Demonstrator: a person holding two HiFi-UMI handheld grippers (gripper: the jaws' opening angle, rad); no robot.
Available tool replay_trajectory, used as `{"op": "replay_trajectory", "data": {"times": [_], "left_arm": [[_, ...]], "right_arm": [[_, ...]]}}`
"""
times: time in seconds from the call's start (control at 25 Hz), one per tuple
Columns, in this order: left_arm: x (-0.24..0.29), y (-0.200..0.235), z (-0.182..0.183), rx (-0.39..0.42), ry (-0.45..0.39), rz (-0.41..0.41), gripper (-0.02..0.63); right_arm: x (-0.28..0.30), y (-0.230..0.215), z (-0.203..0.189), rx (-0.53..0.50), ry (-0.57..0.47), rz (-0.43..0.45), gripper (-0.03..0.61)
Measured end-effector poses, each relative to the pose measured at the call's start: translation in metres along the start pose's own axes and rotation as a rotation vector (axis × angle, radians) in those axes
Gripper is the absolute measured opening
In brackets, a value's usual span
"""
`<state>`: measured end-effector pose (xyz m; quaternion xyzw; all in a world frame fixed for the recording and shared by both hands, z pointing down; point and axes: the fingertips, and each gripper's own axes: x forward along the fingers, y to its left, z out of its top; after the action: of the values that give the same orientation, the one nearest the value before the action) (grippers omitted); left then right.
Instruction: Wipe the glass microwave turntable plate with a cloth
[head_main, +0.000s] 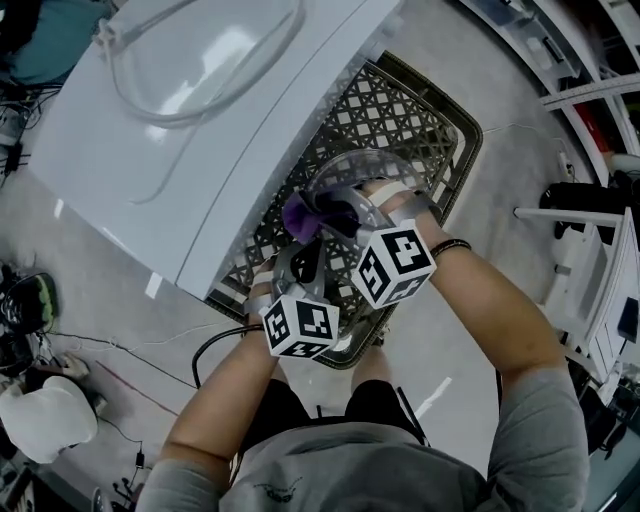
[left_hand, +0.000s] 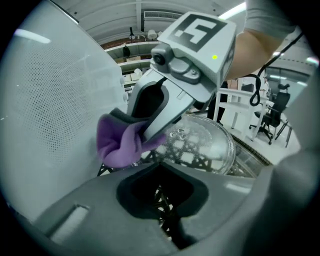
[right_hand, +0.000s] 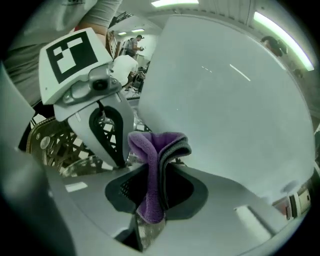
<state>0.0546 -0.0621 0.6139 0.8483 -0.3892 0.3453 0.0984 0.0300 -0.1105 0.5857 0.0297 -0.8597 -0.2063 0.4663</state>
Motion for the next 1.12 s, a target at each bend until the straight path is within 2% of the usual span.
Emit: {"op": "replay_trajectory", "data": {"times": [0.16, 0.44, 0.64, 1.12], "left_arm": [[0.000, 0.000, 0.000, -0.002, 0.000, -0.001, 0.002], [-0.001, 0.000, 0.000, -0.006, 0.000, -0.006, 0.002], [0.000, 0.000, 0.000, -0.011, 0.000, -0.008, 0.002], [0.000, 0.000, 0.000, -0.008, 0.000, -0.003, 0.002]], "right_arm": [[0.018, 0.005, 0.021, -0.015, -0.029, 0.020, 0.092], [0.020, 0.007, 0.009, -0.034, 0.002, 0.027, 0.092], [0.003, 0.004, -0.026, -0.019, 0.066, 0.020, 0.092], [-0.067, -0.004, -0.140, 0.045, 0.281, -0.021, 0.092]]}}
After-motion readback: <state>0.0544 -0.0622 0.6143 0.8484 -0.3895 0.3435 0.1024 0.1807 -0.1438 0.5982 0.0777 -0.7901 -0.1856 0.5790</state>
